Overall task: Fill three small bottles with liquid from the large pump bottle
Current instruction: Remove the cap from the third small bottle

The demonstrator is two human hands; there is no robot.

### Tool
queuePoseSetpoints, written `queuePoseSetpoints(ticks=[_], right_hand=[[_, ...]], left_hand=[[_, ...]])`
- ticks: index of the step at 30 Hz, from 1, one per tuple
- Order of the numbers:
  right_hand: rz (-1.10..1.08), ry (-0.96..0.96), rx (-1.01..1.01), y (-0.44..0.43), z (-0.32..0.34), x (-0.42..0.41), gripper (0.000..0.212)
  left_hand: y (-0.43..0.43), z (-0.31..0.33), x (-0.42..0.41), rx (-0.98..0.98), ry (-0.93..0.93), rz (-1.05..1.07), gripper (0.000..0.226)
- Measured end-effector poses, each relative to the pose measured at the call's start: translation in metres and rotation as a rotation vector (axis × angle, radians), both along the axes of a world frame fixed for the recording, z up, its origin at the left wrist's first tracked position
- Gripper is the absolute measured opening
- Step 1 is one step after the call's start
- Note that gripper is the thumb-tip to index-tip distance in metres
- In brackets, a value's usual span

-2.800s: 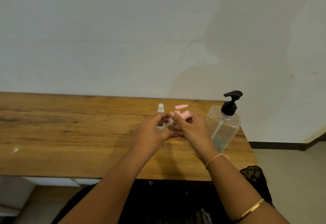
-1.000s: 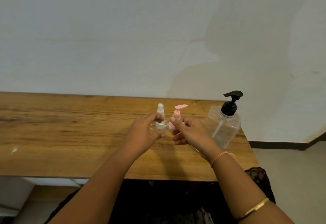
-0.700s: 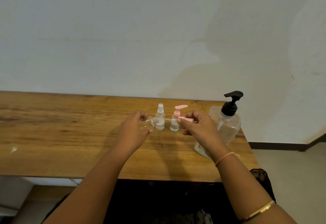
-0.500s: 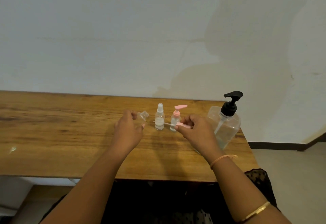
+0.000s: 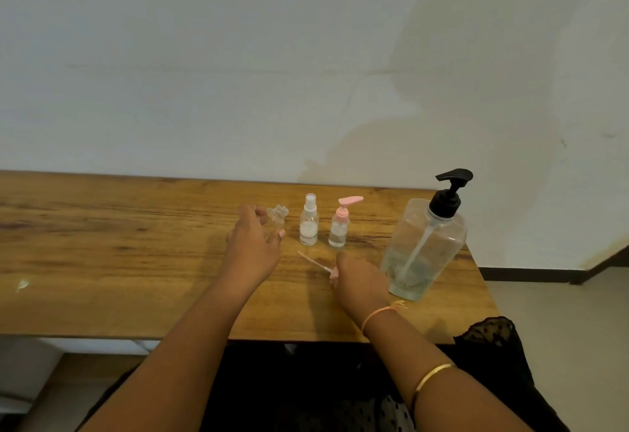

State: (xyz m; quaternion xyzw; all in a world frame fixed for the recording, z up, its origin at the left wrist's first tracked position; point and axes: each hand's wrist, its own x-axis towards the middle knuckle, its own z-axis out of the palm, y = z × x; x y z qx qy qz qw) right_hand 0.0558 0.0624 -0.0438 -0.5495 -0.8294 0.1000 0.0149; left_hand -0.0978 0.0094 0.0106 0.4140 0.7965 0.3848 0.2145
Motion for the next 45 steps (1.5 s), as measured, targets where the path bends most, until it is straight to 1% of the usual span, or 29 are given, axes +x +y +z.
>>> queuePoseSetpoints(ticks=[3, 9, 13, 18, 21, 25, 29, 31, 33, 36, 38, 41, 43, 45], right_hand=[[-0.012, -0.038, 0.042, -0.002, -0.004, -0.001, 0.013], [-0.064, -0.039, 0.016, -0.005, 0.001, -0.001, 0.017], [-0.083, 0.008, -0.012, -0.005, 0.011, 0.003, 0.019], [-0.124, 0.061, 0.001, -0.008, 0.029, 0.009, 0.022], [-0.114, 0.140, 0.066, -0.013, 0.045, 0.016, 0.016], [-0.067, 0.312, 0.174, -0.019, 0.069, 0.029, 0.020], [0.037, 0.571, 0.432, -0.022, 0.091, 0.043, 0.012], [0.063, 0.649, 0.567, -0.021, 0.101, 0.050, 0.012], [0.072, 0.722, 0.676, -0.020, 0.109, 0.058, 0.017], [0.079, 0.809, 0.800, -0.016, 0.116, 0.070, 0.018], [0.068, 0.830, 0.840, -0.011, 0.117, 0.078, 0.017], [0.017, 0.868, 0.842, -0.002, 0.114, 0.087, 0.020], [-0.021, 0.902, 0.830, 0.002, 0.112, 0.092, 0.025], [-0.052, 0.942, 0.774, 0.005, 0.109, 0.096, 0.035]], left_hand=[[-0.002, 0.001, 0.001, 0.005, -0.001, -0.011, 0.037], [-0.002, 0.004, 0.004, 0.012, -0.008, -0.028, 0.035], [-0.003, 0.004, 0.008, 0.013, -0.009, -0.050, 0.032], [-0.002, 0.000, 0.016, 0.002, -0.014, -0.103, 0.034], [-0.001, -0.003, 0.022, -0.031, -0.013, -0.126, 0.034], [0.000, 0.000, 0.033, -0.001, -0.035, -0.134, 0.035], [0.001, 0.011, 0.048, 0.139, -0.072, -0.160, 0.034], [0.002, 0.017, 0.058, 0.219, -0.104, -0.195, 0.033], [0.003, 0.021, 0.068, 0.279, -0.139, -0.240, 0.030], [0.006, 0.025, 0.086, 0.314, -0.154, -0.283, 0.021], [0.011, 0.027, 0.096, 0.299, -0.163, -0.263, 0.016], [0.024, 0.030, 0.107, 0.257, -0.156, -0.252, 0.020], [0.032, 0.035, 0.112, 0.229, -0.207, -0.280, 0.024], [0.039, 0.040, 0.115, 0.219, -0.270, -0.299, 0.028]])
